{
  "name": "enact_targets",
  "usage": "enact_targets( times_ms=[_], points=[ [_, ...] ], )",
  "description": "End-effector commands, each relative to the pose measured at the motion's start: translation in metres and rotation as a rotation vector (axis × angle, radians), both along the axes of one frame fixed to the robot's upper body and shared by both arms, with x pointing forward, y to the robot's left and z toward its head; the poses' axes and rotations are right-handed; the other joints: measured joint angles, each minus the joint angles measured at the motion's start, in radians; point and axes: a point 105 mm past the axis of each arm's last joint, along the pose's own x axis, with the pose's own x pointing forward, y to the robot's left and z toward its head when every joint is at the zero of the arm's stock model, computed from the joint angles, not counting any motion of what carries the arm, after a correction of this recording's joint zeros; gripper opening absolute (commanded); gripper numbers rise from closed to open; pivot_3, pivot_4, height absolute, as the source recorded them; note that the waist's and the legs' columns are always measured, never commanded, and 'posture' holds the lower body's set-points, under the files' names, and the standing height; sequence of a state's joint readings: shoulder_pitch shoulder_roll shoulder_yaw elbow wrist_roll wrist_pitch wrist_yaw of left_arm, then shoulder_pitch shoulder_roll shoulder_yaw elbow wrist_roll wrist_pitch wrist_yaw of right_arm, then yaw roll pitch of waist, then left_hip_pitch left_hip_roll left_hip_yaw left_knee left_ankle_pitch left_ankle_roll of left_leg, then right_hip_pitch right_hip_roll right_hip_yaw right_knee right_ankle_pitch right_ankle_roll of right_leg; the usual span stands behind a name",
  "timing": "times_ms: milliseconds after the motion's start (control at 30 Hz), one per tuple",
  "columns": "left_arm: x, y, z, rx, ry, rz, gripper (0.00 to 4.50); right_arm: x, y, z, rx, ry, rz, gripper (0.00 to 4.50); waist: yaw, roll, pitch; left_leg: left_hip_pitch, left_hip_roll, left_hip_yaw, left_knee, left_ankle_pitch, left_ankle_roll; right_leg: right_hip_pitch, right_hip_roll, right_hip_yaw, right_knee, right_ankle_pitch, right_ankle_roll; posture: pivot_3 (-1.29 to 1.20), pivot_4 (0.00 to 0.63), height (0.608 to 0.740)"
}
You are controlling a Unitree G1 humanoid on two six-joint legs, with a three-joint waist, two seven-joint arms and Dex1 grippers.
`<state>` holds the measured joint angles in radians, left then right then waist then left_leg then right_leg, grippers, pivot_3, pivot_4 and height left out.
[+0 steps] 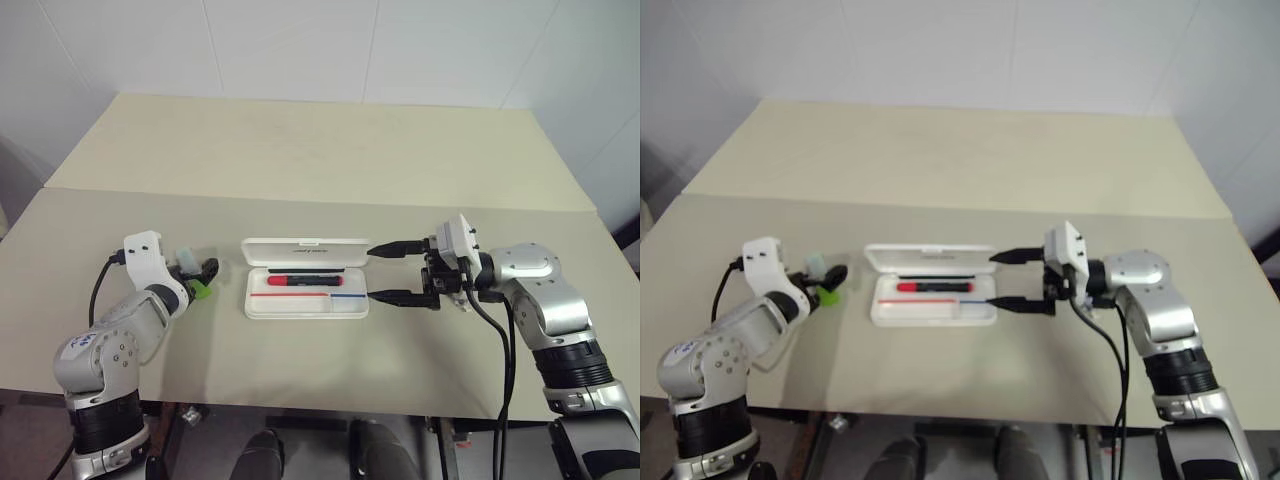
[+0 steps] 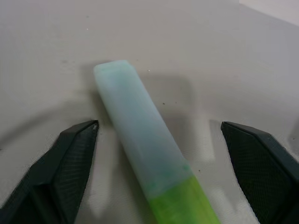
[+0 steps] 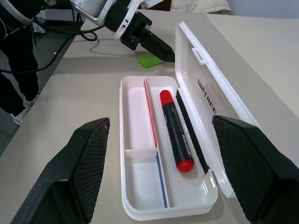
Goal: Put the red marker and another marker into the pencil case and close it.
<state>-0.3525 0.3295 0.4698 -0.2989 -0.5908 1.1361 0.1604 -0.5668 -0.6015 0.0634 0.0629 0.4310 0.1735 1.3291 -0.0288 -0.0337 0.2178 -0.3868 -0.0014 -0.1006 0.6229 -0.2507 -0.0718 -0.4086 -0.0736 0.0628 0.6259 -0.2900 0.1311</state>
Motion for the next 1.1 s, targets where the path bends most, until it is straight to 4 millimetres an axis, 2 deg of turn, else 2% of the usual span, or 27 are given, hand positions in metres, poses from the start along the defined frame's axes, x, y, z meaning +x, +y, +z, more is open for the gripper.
enact_targets(
  times_ms=[33, 233, 367, 567, 833, 867, 967, 1100],
  points=[
    [-0.002, 0.001, -0.006, -0.043, 0.041, -0.002, 3.32, 0.002, 0.0, 0.014, 0.032, -0.056, -0.003, 4.5, 0.001, 0.0, 0.0, 0.0, 0.0, 0.0, 0.0, 0.0, 0.0, 0.0, 0.0, 0.0, 0.0, 0.0, 0.0, 0.0, 0.15, 0.74],
    [-0.001, 0.0, -0.002, -0.031, 0.05, -0.027, 1.33, 0.004, 0.0, 0.015, 0.034, -0.06, -0.009, 4.5, 0.001, 0.0, 0.0, 0.0, 0.0, 0.0, 0.001, 0.0, 0.0, 0.001, 0.0, 0.0, 0.0, 0.0, 0.0, 0.0, 0.15, 0.74],
    [0.006, 0.005, 0.021, 0.053, -0.053, -0.06, 0.28, 0.006, -0.003, 0.016, 0.043, -0.063, -0.017, 4.5, 0.001, 0.0, 0.0, 0.0, 0.0, 0.0, 0.001, 0.0, -0.001, 0.001, 0.0, 0.0, 0.0, 0.0, 0.0, 0.0, 0.15, 0.74],
    [0.005, 0.004, 0.049, 0.159, -0.148, -0.165, 0.28, 0.009, -0.01, 0.017, 0.049, -0.071, -0.033, 4.5, 0.001, 0.0, 0.0, -0.001, 0.0, 0.0, 0.001, 0.0, -0.001, 0.0, 0.0, 0.0, -0.001, 0.001, 0.001, 0.0, 0.15, 0.74],
    [0.009, 0.003, 0.036, 0.219, -0.114, -0.163, 0.28, 0.011, -0.007, 0.015, 0.043, -0.075, -0.041, 4.5, 0.001, 0.0, 0.0, -0.001, 0.0, 0.0, -0.001, 0.0, -0.001, 0.0, 0.0, 0.0, -0.002, 0.001, 0.001, 0.0, 0.15, 0.74],
    [0.011, 0.002, 0.038, 0.194, -0.133, -0.149, 0.13, 0.011, -0.007, 0.015, 0.044, -0.075, -0.042, 4.5, 0.001, 0.0, 0.0, -0.001, 0.0, 0.0, -0.001, 0.0, -0.001, 0.0, 0.0, 0.0, -0.002, 0.001, 0.001, 0.0, 0.15, 0.74],
    [0.016, -0.003, 0.046, 0.131, -0.178, -0.134, 0.13, 0.011, -0.007, 0.015, 0.044, -0.073, -0.045, 4.5, 0.002, 0.0, 0.0, -0.001, 0.0, 0.0, -0.001, 0.0, -0.001, 0.0, 0.0, 0.0, -0.002, 0.001, 0.001, 0.0, 0.15, 0.74],
    [0.019, -0.024, 0.048, 0.04, -0.19, -0.243, 0.13, 0.012, -0.007, 0.015, 0.04, -0.072, -0.051, 4.5, 0.002, 0.0, 0.0, -0.001, 0.0, 0.0, -0.001, 0.0, -0.001, 0.0, 0.0, 0.0, -0.002, 0.001, 0.001, 0.0, 0.15, 0.74]
  ],
)
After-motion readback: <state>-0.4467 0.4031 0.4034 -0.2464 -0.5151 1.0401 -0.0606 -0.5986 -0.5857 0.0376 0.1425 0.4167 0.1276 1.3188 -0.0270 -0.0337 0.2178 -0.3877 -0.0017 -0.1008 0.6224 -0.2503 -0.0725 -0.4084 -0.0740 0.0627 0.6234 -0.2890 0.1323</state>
